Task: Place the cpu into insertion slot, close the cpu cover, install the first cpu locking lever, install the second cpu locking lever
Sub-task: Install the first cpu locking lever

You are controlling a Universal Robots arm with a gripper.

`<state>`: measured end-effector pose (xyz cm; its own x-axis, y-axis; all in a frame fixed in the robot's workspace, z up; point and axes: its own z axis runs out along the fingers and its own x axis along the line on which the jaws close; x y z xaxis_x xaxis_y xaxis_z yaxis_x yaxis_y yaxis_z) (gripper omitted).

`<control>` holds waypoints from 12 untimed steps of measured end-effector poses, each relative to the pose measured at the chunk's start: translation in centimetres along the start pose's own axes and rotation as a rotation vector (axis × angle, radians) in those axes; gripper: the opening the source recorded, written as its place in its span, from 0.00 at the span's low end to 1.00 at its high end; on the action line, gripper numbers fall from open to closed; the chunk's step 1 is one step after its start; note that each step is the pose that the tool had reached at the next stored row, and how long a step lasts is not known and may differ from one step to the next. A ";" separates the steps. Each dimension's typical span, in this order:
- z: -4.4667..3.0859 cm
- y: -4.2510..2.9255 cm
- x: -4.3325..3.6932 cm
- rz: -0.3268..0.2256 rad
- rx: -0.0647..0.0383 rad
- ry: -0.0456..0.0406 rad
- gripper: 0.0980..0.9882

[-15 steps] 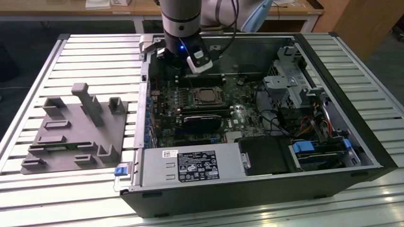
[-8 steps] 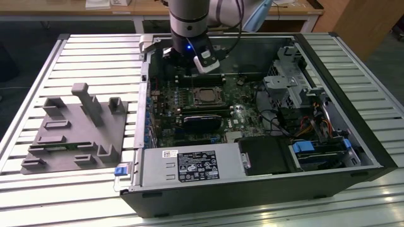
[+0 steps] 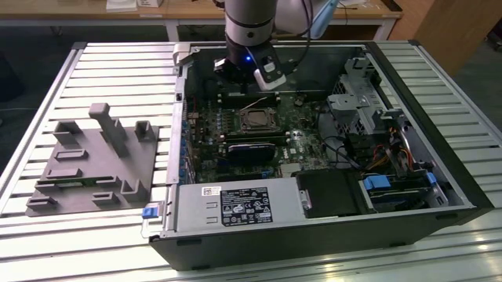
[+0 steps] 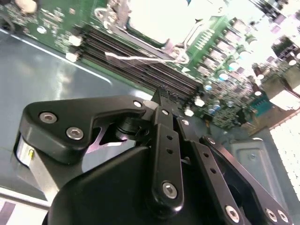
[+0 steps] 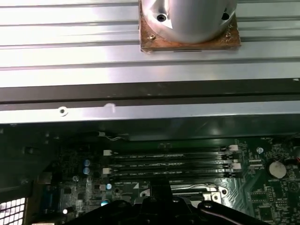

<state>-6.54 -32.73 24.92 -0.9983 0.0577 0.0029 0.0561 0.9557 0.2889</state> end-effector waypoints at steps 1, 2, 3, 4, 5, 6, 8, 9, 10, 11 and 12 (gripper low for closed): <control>0.01 0.01 -0.26 0.000 0.000 0.0001 0.01; 0.01 0.03 -0.46 0.000 0.000 0.0002 0.01; 0.01 0.03 -0.61 0.000 0.001 0.0001 0.01; 0.01 0.04 -0.70 0.000 0.002 0.0000 0.01; 0.01 0.04 -0.79 0.001 0.003 -0.0001 0.01; 0.01 0.05 -0.87 0.001 0.004 -0.0002 0.01; 0.01 0.04 -0.87 0.001 0.005 -0.0003 0.01; 0.01 0.04 -0.87 0.001 0.005 -0.0004 0.01; 0.01 0.05 -0.87 0.001 0.006 -0.0004 0.01; 0.01 0.05 -0.87 0.001 0.006 -0.0004 0.01; 0.01 0.05 -0.87 0.001 0.006 -0.0004 0.01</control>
<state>-5.67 -32.74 24.92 -0.9983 0.0585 0.0027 0.0569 0.9573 0.2833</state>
